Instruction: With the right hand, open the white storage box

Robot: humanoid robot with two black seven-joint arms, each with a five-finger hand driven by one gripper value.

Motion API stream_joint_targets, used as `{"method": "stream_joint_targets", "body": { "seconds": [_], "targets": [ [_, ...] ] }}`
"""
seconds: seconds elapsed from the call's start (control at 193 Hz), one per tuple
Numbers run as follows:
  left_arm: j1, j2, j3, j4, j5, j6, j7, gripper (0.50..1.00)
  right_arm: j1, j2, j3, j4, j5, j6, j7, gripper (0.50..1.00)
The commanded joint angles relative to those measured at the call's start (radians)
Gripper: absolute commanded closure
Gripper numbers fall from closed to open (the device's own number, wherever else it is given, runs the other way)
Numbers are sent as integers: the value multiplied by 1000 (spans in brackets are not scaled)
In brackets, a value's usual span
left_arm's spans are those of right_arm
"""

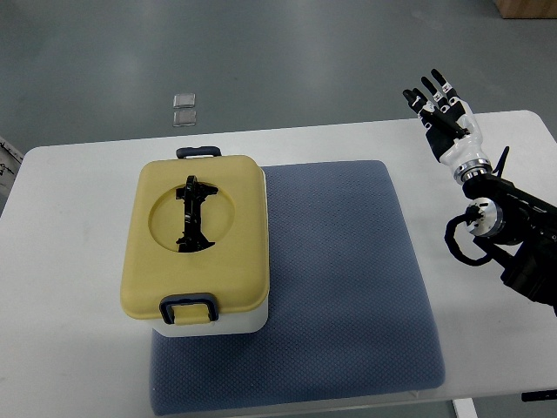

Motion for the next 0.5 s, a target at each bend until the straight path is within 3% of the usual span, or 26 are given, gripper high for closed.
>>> {"method": "stream_joint_targets", "body": {
  "seconds": [0.0, 0.493],
  "targets": [
    [0, 0, 2, 1, 0, 0, 0, 500, 0, 0, 0, 0, 0, 0, 0, 570],
    [-3, 0, 0, 0, 0, 4, 0, 500, 1, 0, -2, 0, 1, -1, 0, 570]
  ]
}}
